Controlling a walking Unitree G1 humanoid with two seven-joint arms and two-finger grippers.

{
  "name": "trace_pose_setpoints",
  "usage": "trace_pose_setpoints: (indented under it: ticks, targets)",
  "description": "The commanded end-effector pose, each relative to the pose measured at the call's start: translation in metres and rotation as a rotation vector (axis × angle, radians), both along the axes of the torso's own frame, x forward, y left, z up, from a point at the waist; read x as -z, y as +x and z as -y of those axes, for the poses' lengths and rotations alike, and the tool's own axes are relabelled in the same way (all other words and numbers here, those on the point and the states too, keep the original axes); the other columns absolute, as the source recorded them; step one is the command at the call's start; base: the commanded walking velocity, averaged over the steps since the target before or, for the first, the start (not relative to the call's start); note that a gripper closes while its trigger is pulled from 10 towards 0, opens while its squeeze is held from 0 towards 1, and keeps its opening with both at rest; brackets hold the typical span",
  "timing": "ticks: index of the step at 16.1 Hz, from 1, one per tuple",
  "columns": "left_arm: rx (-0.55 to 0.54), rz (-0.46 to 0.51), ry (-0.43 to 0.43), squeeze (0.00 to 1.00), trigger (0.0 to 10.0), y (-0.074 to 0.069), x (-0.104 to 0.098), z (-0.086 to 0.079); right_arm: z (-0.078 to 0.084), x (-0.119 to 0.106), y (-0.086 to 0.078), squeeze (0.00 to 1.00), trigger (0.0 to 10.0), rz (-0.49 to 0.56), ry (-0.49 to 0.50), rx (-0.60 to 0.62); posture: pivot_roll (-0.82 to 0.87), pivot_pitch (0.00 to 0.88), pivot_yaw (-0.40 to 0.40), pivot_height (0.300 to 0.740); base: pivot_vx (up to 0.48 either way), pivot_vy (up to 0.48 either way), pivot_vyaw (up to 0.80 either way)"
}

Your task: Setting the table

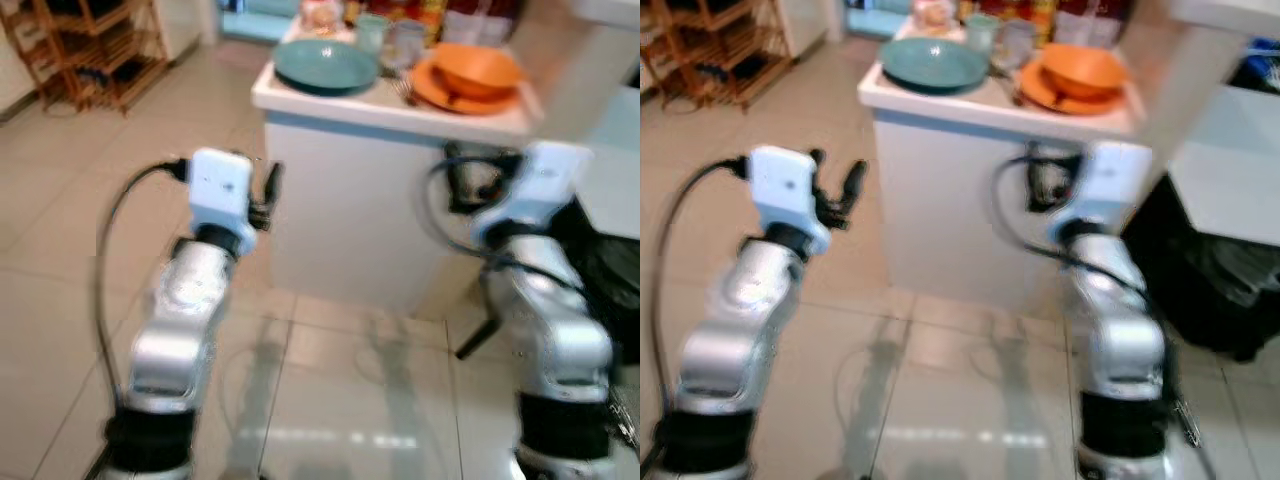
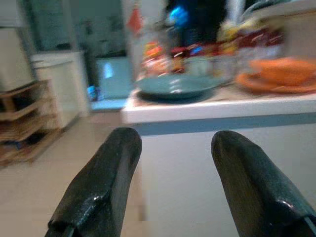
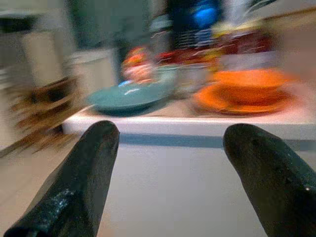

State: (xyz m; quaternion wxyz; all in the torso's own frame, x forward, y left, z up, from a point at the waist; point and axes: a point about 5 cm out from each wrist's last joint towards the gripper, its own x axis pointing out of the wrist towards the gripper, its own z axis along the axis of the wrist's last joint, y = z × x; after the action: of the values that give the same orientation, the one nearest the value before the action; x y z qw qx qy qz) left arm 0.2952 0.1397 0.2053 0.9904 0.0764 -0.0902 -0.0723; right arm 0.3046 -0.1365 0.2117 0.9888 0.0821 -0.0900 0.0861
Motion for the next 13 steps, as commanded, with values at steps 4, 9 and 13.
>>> trace_pose_setpoints:
  ticks: [4,9,13]
  targets:
    - [0.019,0.0,-0.009,0.0,10.0,-0.0023,-0.0006,0.0077,0.0037,0.0007,-0.0012,0.0,10.0,-0.029,-0.02,-0.023,0.07,0.048,-0.092,0.74,0.446,0.0,0.0]
    - [0.007,0.008,-0.004,0.0,10.0,-0.001,-0.0049,0.006,0.0028,0.0016,0.0016,0.0,10.0,-0.041,-0.056,-0.016,0.08,0.051,-0.097,0.74,0.445,0.0,0.46]
    - [0.008,0.008,0.015,0.0,10.0,-0.0004,-0.0049,0.0048,0.0068,0.0007,0.0029,0.0,10.0,-0.048,-0.037,-0.002,0.08,0.067,-0.091,0.74,0.443,0.0,0.0]
